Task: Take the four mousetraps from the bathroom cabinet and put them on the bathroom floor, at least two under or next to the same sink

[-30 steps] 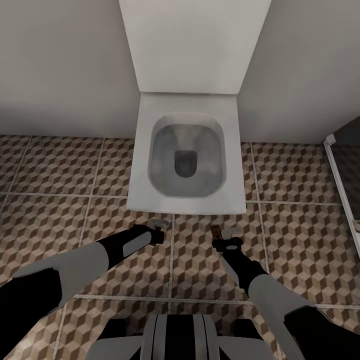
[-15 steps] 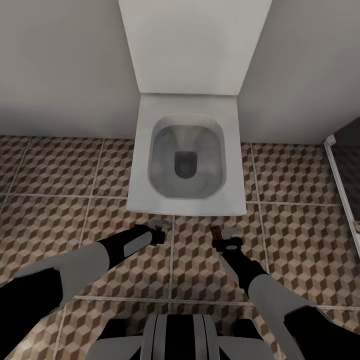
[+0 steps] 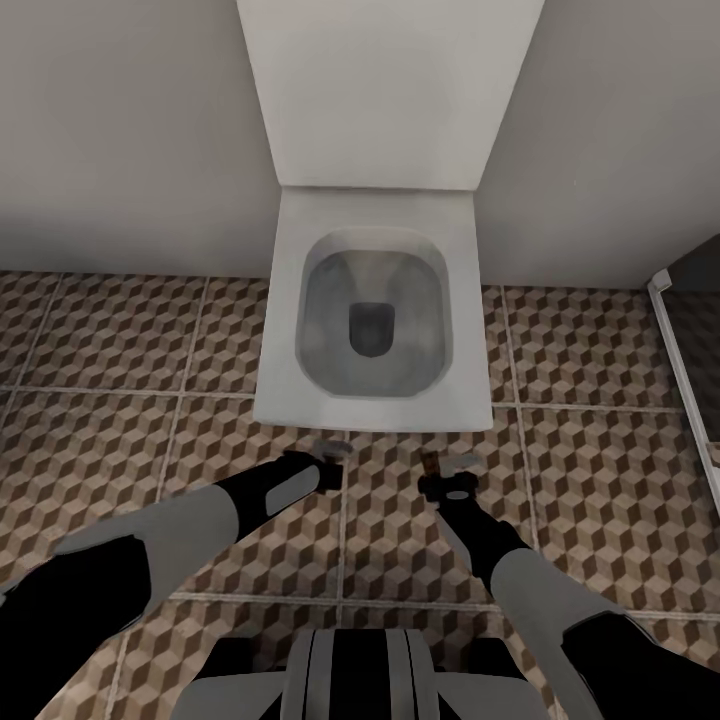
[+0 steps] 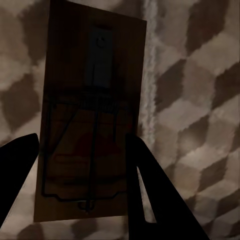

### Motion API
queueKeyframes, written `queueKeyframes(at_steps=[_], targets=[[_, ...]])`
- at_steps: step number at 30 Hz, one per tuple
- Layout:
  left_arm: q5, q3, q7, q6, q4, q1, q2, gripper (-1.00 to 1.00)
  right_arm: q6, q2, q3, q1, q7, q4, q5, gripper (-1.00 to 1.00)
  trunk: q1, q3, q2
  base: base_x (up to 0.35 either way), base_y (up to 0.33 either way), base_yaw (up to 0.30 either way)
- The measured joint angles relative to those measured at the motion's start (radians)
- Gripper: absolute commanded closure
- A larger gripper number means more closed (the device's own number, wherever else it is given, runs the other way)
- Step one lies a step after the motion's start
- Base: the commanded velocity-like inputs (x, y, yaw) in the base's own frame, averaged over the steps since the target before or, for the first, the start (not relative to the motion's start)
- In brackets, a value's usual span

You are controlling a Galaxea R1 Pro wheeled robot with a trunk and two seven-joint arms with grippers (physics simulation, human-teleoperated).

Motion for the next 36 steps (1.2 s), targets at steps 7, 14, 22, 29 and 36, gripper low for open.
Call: queueKeyframes(at_steps=[7, 14, 22, 29, 36], targets=[[0.001, 0.000, -0.001, -0.021, 0.033, 0.000, -0.006, 1.00, -0.005, 0.001, 0.001, 0.000, 0.000, 0.000, 0.000, -1.00, 0.000, 0.000, 0.000, 0.000, 0.000, 0.000], [0.001, -0.002, -0.008, -0.063, 0.065, -0.001, -0.018, 1.00, -0.006, 0.001, 0.002, 0.000, 0.000, 0.000, 0.000, -1.00, 0.000, 0.000, 0.000, 0.000, 0.000, 0.000], [0.000, -0.002, -0.008, -0.068, 0.068, 0.000, -0.029, 1.00, -0.006, 0.008, 0.002, 0.000, 0.001, 0.000, 0.000, -1.00, 0.000, 0.000, 0.000, 0.000, 0.000, 0.000], [0.000, -0.002, -0.008, -0.068, 0.082, 0.000, -0.033, 1.00, -0.006, 0.015, 0.002, 0.000, 0.001, 0.000, 0.000, -1.00, 0.000, 0.000, 0.000, 0.000, 0.000, 0.000], [0.000, -0.001, -0.008, -0.068, 0.149, -0.001, -0.070, 1.00, -0.007, 0.017, 0.002, 0.000, 0.001, 0.000, 0.000, -1.00, 0.000, 0.000, 0.000, 0.000, 0.000, 0.000]])
